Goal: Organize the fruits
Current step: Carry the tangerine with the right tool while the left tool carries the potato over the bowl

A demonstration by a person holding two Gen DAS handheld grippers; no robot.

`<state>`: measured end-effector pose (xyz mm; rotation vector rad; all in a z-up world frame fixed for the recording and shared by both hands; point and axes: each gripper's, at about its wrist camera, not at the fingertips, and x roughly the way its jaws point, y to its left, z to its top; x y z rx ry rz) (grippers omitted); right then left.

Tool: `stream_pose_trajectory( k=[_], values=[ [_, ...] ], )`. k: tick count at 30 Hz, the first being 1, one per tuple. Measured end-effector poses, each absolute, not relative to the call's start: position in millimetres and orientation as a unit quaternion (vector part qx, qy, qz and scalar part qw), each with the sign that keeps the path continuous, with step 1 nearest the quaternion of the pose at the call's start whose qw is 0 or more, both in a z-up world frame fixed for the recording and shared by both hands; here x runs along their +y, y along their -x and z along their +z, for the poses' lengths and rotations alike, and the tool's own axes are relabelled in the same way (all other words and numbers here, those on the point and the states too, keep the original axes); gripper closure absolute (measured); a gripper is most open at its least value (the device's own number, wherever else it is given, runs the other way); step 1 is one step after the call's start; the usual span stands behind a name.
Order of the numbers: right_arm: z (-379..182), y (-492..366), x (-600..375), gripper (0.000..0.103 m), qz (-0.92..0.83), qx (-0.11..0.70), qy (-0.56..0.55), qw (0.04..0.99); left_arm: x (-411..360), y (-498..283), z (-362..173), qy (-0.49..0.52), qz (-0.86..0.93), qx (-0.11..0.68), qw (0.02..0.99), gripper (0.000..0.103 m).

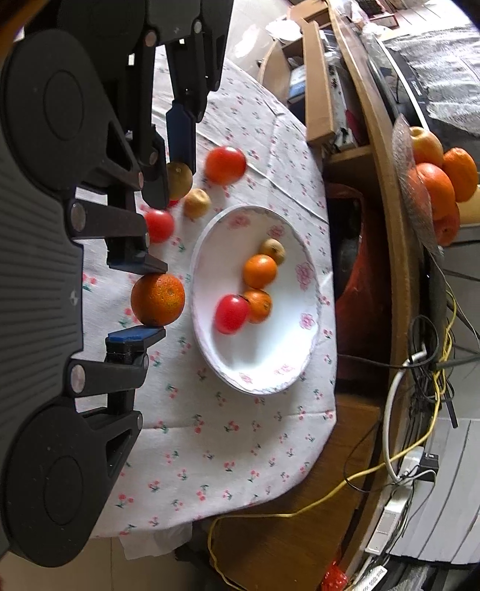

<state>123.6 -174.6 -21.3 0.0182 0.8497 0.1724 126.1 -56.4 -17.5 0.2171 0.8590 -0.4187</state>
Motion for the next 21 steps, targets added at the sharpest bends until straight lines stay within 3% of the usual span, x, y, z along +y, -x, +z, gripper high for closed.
stream_pose_trajectory(
  k=[21],
  values=[
    [-32.4, -192.0, -192.8, 0.071, 0.076, 0.400, -0.014, 0.913, -73.8, -191.6, -28.2, -0.099, -0.183, 0.412, 0.887, 0.071]
  ],
)
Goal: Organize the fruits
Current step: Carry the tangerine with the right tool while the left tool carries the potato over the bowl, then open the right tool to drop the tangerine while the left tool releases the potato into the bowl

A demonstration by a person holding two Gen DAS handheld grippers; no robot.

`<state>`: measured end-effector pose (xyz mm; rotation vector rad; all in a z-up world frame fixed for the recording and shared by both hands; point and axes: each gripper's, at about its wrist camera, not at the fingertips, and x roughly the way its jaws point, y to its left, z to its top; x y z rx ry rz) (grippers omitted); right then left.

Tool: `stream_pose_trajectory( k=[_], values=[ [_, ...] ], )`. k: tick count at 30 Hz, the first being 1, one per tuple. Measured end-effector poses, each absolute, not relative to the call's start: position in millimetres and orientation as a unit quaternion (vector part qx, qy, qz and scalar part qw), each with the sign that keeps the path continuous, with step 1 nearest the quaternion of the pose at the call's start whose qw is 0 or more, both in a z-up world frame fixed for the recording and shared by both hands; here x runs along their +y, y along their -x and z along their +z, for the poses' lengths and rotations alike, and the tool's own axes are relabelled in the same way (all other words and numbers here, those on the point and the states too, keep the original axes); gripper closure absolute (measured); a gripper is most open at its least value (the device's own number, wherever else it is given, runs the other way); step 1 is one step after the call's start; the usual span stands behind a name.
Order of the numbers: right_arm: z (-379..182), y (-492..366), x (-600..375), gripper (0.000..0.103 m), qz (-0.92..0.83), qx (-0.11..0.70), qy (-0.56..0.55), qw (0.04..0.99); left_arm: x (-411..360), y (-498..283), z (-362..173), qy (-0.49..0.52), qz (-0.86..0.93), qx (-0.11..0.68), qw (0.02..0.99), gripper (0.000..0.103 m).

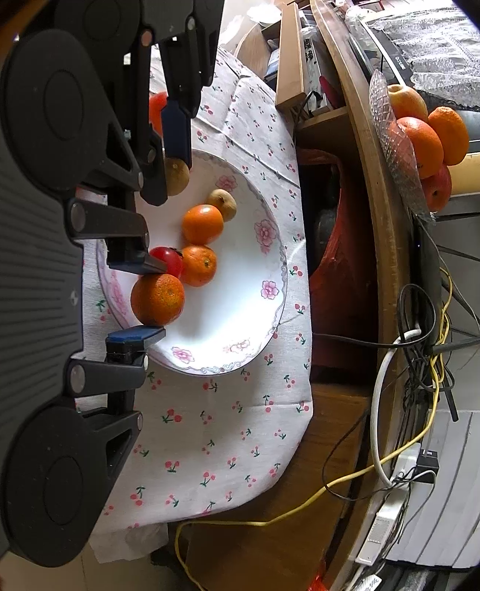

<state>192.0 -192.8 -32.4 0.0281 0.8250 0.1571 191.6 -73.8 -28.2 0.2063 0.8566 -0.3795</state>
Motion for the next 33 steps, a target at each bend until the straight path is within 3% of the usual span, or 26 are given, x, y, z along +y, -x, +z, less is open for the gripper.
stream_pose_trajectory(
  k=[20, 23, 33],
  values=[
    [-31.3, -209.2, -197.4, 0.070, 0.082, 0.388, -0.028, 0.918, -68.9, -204.2, -28.1, -0.078, -0.168, 0.415, 0.891, 0.063],
    [-27.5, -210.0, -200.1, 0.066, 0.091, 0.383, -0.048, 0.918, -70.4, -202.5, -26.2, -0.078, -0.178, 0.410, 0.891, 0.042],
    [-8.5, -204.5, -202.8, 0.066, 0.084, 0.357, -0.060, 0.928, -68.5, -195.5, -20.0, -0.093, -0.175, 0.396, 0.896, 0.044]
  ],
)
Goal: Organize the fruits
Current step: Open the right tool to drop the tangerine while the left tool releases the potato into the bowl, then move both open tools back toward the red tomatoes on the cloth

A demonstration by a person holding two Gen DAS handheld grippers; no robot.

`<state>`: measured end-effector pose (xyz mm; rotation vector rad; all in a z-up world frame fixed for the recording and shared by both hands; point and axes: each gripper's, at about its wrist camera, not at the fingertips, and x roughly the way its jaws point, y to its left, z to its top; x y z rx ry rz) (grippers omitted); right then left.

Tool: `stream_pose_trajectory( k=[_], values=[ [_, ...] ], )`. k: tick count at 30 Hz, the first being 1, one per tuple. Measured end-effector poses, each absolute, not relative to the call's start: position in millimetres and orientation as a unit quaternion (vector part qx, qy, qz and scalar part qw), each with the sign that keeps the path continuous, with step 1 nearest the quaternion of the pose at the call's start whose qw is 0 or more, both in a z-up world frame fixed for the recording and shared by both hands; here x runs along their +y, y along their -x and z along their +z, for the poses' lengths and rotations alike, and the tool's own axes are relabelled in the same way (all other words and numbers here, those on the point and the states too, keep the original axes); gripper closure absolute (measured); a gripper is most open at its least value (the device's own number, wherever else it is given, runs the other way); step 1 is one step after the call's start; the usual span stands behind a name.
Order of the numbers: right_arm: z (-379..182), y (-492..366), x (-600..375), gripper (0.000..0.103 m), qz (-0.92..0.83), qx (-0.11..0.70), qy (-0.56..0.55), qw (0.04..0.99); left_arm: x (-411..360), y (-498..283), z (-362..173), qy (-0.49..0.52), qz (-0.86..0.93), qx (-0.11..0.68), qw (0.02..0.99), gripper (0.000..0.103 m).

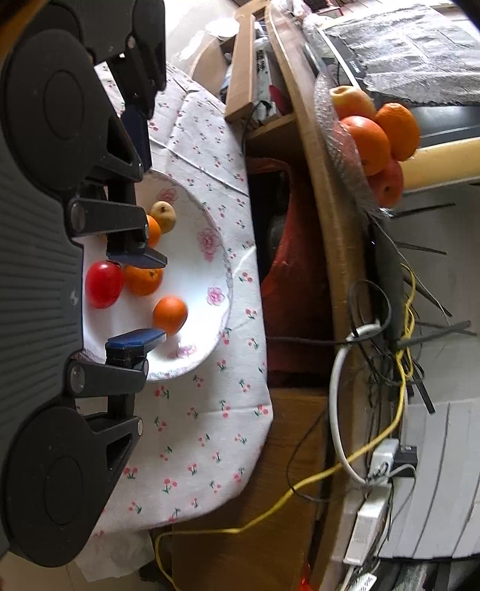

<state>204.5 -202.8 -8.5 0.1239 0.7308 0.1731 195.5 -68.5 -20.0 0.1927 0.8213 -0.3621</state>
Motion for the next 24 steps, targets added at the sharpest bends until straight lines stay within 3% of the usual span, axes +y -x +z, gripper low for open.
stream_pose_trajectory(
  k=[24],
  values=[
    [-18.4, -140.6, -170.0, 0.066, 0.112, 0.397, -0.018, 0.911, -9.2, -154.2, -8.1, -0.069, -0.138, 0.411, 0.899, 0.042]
  ],
)
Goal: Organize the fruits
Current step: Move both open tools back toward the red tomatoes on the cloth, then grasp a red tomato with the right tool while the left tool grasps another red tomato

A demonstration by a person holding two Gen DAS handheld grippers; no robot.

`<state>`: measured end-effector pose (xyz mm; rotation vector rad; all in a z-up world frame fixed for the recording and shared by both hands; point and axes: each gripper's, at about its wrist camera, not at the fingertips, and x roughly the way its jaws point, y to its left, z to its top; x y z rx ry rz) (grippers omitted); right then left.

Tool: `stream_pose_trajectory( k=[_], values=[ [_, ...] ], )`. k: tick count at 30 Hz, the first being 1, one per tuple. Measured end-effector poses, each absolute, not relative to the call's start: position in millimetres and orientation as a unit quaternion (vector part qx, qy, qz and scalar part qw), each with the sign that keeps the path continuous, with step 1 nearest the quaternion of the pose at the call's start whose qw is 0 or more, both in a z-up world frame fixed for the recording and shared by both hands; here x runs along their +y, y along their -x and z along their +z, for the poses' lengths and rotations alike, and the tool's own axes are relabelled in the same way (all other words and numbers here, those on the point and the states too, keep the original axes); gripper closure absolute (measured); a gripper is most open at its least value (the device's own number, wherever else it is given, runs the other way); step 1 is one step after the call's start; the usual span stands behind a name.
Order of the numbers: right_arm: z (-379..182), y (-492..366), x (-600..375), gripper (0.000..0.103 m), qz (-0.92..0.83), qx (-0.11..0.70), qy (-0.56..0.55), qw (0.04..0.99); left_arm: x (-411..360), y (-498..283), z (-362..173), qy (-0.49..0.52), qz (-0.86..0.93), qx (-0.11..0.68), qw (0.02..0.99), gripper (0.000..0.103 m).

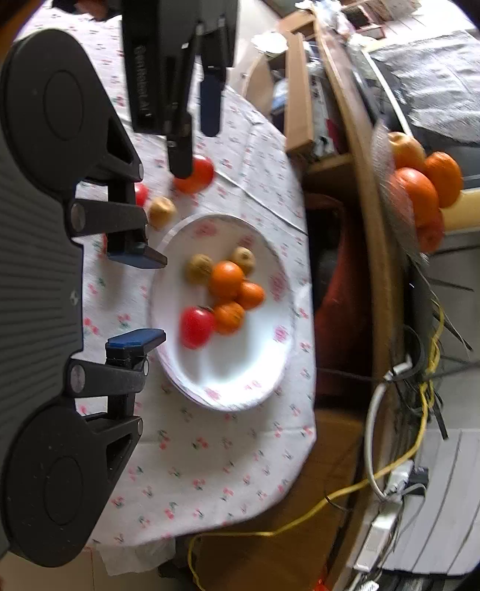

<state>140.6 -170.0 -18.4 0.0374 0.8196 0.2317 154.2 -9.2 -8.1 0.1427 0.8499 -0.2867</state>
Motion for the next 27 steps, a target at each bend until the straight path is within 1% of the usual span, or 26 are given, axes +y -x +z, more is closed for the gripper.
stream_pose_trajectory(
  k=[10, 25, 26, 27],
  values=[
    [-31.2, -132.0, -140.3, 0.066, 0.160, 0.416, 0.027, 0.895, 5.9, -137.9, -10.0, -0.073, -0.143, 0.417, 0.895, 0.041],
    [-58.2, -155.2, -119.8, 0.067, 0.183, 0.440, 0.063, 0.877, 15.2, -136.6, -15.5, -0.064, -0.159, 0.428, 0.887, 0.040],
    [-58.6, -155.6, -120.1, 0.067, 0.182, 0.440, 0.062, 0.877, 14.4, -136.7, -15.8, -0.064, -0.160, 0.428, 0.887, 0.040],
    [-58.5, -155.2, -120.2, 0.069, 0.183, 0.440, 0.062, 0.877, 13.4, -136.8, -16.2, -0.065, -0.162, 0.429, 0.886, 0.040]
  ],
)
